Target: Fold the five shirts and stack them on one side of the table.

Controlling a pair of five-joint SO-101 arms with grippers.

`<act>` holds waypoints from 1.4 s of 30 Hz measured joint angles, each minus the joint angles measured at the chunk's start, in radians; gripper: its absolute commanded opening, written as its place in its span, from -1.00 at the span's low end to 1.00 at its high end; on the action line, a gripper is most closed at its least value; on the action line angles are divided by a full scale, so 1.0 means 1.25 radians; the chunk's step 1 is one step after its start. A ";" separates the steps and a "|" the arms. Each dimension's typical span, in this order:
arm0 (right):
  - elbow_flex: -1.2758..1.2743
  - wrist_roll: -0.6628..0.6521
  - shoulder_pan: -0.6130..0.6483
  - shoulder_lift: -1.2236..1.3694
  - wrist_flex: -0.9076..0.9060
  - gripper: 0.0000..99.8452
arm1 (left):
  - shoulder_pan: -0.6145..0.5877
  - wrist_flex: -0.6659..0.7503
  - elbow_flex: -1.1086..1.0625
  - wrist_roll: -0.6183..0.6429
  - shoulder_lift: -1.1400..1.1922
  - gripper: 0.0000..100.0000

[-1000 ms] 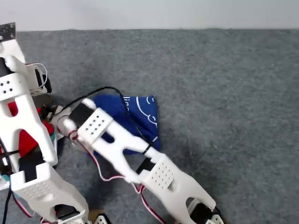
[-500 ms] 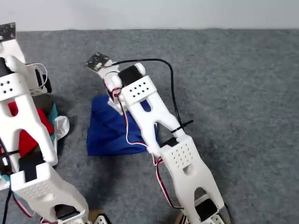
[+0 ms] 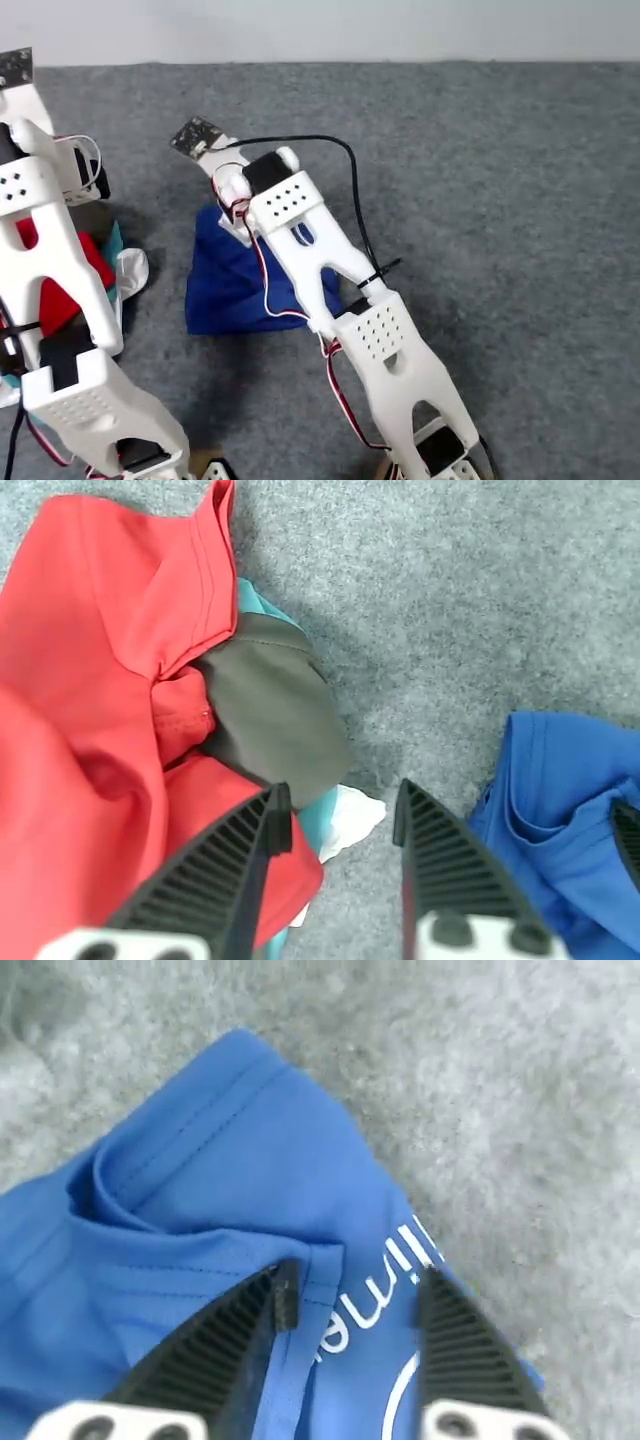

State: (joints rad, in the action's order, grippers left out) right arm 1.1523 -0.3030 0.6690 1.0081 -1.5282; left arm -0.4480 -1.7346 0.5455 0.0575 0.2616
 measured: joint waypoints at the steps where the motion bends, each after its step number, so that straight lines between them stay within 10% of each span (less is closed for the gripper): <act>1: 0.000 0.000 0.002 0.004 0.000 -0.72 | 0.001 0.000 0.000 0.000 0.000 -0.65; 22: 0.016 -0.037 0.014 0.016 -0.016 -0.90 | 0.001 0.000 0.000 0.000 0.000 -0.65; 42: 0.211 -0.038 0.037 0.031 -0.176 -0.61 | 0.001 0.000 0.000 0.000 0.000 -0.65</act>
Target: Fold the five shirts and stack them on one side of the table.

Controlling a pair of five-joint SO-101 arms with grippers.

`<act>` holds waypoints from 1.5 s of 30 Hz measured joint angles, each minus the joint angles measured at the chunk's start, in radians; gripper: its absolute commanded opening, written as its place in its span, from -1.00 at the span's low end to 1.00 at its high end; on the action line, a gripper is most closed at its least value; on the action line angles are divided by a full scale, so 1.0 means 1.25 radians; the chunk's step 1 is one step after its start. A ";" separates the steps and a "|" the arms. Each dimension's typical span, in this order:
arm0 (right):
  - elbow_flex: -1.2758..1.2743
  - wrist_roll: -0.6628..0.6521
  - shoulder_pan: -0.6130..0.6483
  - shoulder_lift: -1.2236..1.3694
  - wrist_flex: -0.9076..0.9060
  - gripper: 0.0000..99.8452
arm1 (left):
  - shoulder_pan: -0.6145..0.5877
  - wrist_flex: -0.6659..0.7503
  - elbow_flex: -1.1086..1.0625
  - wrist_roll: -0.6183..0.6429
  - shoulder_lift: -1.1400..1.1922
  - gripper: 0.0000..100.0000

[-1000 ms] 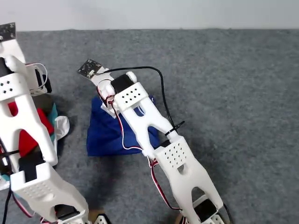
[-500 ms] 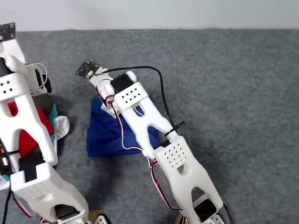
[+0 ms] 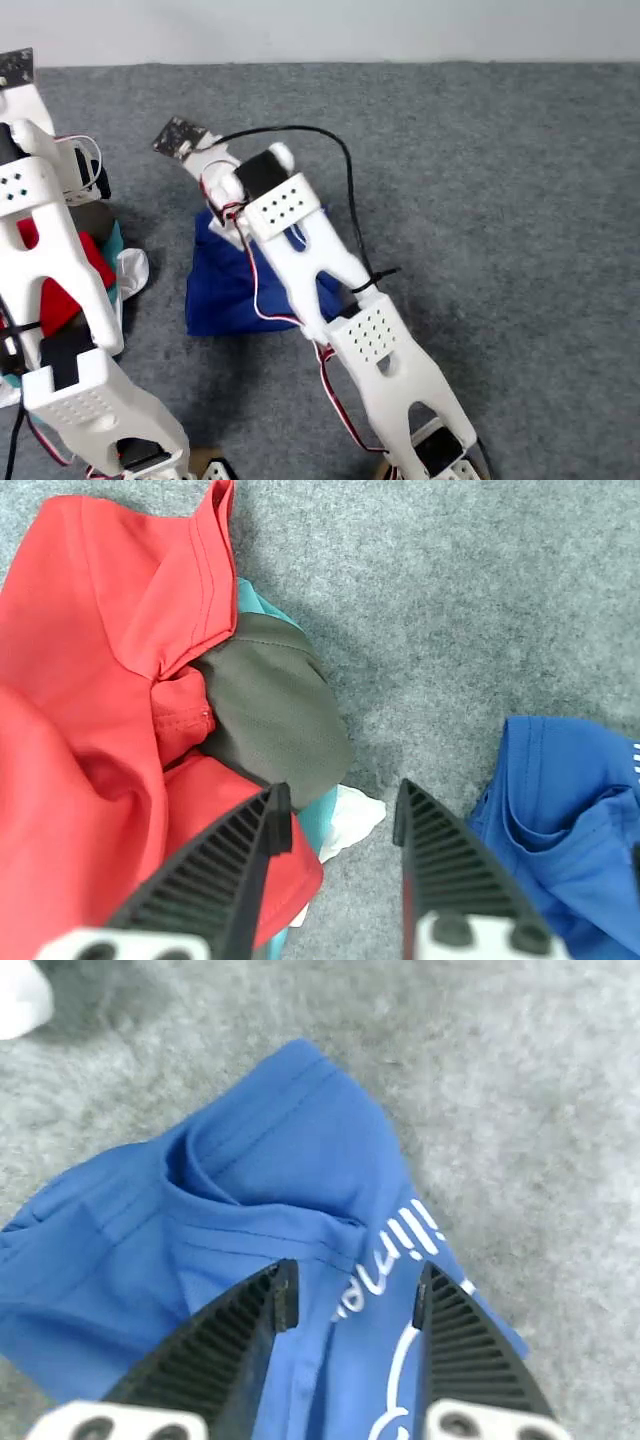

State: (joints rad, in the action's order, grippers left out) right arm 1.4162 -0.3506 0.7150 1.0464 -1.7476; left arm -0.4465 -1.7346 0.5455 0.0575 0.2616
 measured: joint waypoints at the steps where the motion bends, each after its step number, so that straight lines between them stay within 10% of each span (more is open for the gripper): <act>1: 0.000 0.000 0.005 0.012 0.000 -0.61 | 0.000 0.000 0.000 0.000 0.000 -0.65; 15: 0.020 0.000 0.014 0.113 0.004 -0.98 | 0.000 0.000 0.000 0.000 0.000 -0.65; 45: -0.027 0.021 0.102 0.025 -0.007 -0.98 | -0.016 0.000 0.042 0.000 -0.018 -0.65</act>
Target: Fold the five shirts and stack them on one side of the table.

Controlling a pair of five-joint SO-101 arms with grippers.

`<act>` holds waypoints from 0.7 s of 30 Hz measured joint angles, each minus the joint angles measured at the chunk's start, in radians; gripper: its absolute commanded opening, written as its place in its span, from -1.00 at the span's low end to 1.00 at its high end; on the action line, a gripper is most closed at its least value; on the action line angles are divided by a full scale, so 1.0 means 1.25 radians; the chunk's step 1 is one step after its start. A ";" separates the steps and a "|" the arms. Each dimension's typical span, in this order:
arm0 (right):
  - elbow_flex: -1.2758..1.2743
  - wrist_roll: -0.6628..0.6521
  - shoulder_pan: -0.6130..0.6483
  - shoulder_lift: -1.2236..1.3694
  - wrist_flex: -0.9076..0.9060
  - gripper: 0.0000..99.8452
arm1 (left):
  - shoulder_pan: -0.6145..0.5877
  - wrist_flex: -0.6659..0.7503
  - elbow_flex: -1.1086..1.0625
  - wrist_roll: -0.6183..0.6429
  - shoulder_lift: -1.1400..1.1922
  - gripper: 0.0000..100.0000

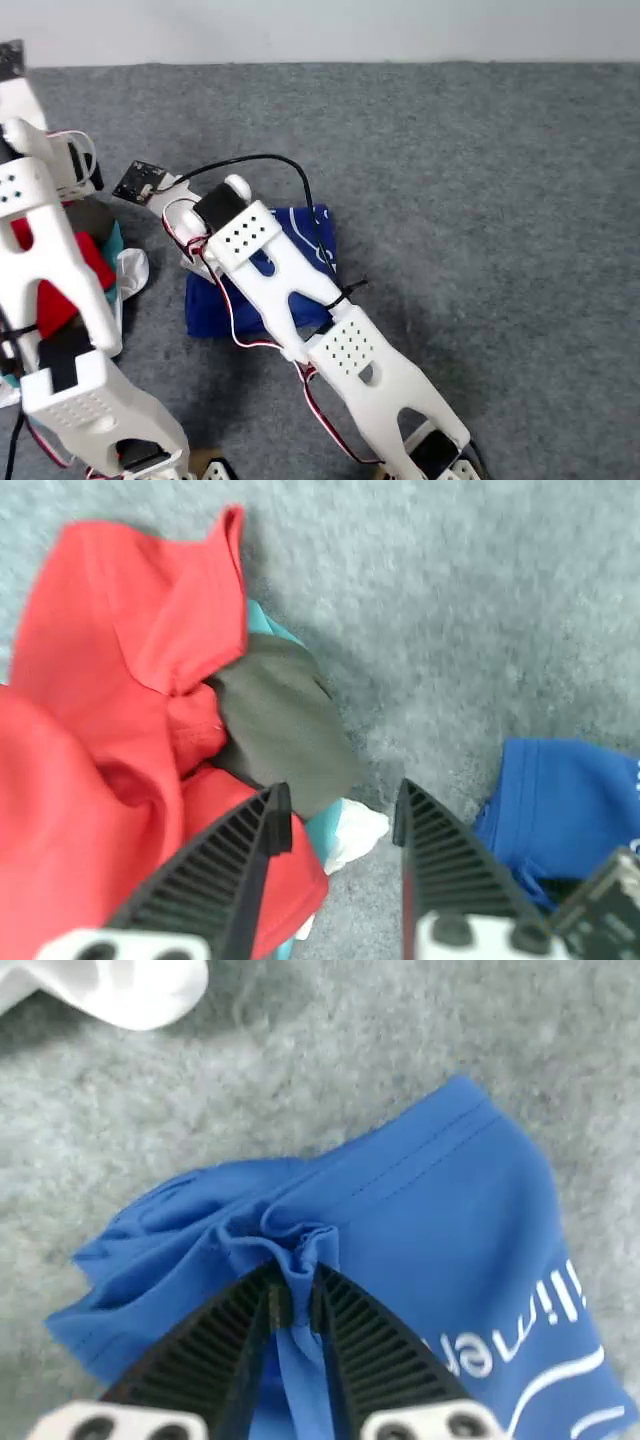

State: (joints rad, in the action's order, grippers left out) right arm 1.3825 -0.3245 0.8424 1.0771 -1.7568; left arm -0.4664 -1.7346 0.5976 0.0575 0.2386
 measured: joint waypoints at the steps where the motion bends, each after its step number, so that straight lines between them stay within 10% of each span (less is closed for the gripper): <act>1: -0.037 0.000 0.000 -0.025 0.000 -0.98 | -0.007 0.000 0.001 0.000 -0.017 -0.65; 21: -0.311 0.005 0.147 -0.209 0.000 -0.72 | -0.021 0.000 -0.017 0.000 -0.124 -0.65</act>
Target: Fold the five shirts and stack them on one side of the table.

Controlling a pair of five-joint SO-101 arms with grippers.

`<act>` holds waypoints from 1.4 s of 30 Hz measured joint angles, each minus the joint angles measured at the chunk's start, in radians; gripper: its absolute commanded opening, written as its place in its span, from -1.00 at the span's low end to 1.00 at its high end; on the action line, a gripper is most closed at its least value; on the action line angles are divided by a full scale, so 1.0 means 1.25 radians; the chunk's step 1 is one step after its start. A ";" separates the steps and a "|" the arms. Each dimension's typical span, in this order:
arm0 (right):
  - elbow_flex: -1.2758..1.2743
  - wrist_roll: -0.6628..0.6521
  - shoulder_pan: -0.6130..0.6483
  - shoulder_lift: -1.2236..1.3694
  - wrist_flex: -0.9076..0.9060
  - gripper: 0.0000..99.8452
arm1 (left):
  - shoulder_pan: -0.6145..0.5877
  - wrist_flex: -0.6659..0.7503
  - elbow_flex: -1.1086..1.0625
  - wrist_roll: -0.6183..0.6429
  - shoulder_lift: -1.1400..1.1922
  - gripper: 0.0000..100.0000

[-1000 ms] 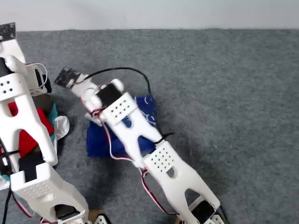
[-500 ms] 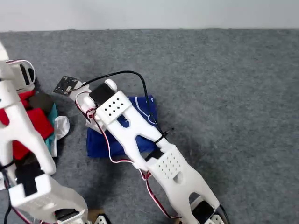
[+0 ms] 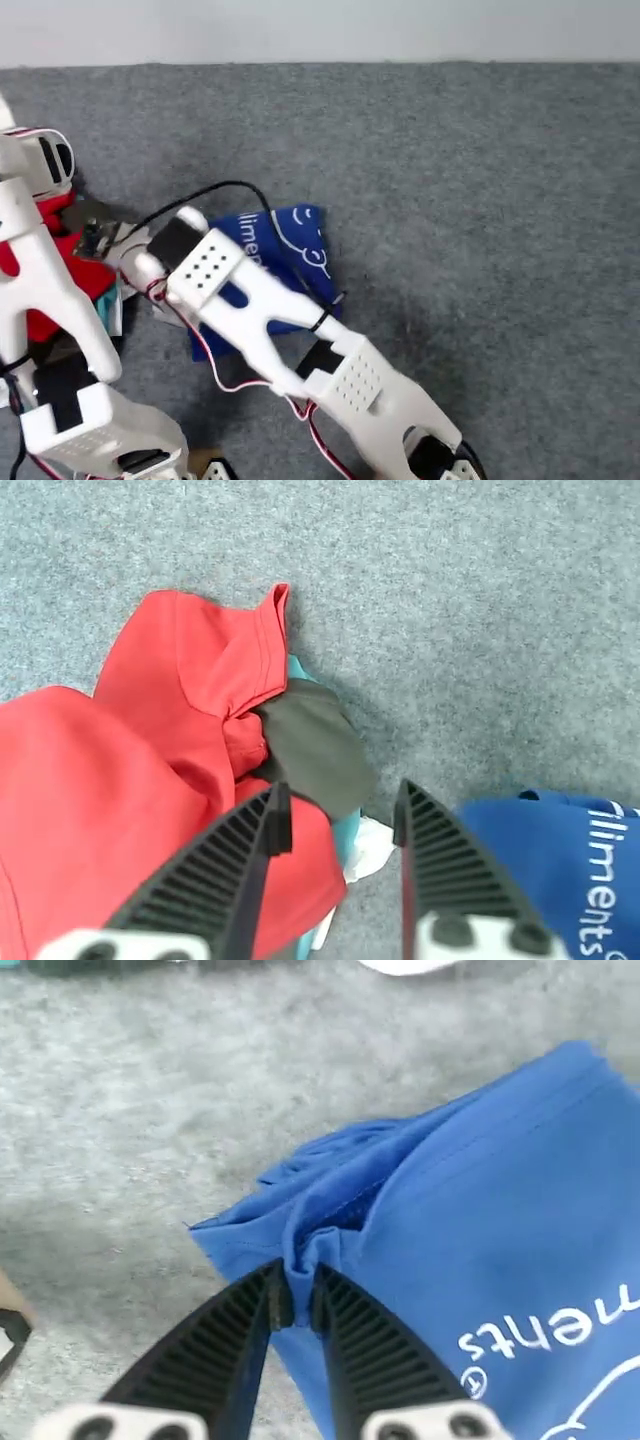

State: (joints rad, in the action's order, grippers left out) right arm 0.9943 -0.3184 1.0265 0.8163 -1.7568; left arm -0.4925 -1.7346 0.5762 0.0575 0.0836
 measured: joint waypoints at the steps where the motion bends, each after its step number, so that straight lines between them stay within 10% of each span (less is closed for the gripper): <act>1: 0.000 0.000 0.005 0.001 0.000 -0.64 | 0.000 0.000 -0.009 0.000 0.000 -0.65; 19: -0.183 0.000 -0.171 -0.141 0.000 -0.47 | 0.000 0.000 -0.017 0.000 -0.001 -0.65; 42: -0.376 0.026 -0.028 -0.172 0.000 -0.47 | 0.000 0.000 -0.020 0.000 -0.001 -0.65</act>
State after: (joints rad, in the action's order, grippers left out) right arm 0.5247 -0.2862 0.9912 0.6015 -1.7568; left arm -0.4925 -1.7346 0.5516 0.0575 0.0821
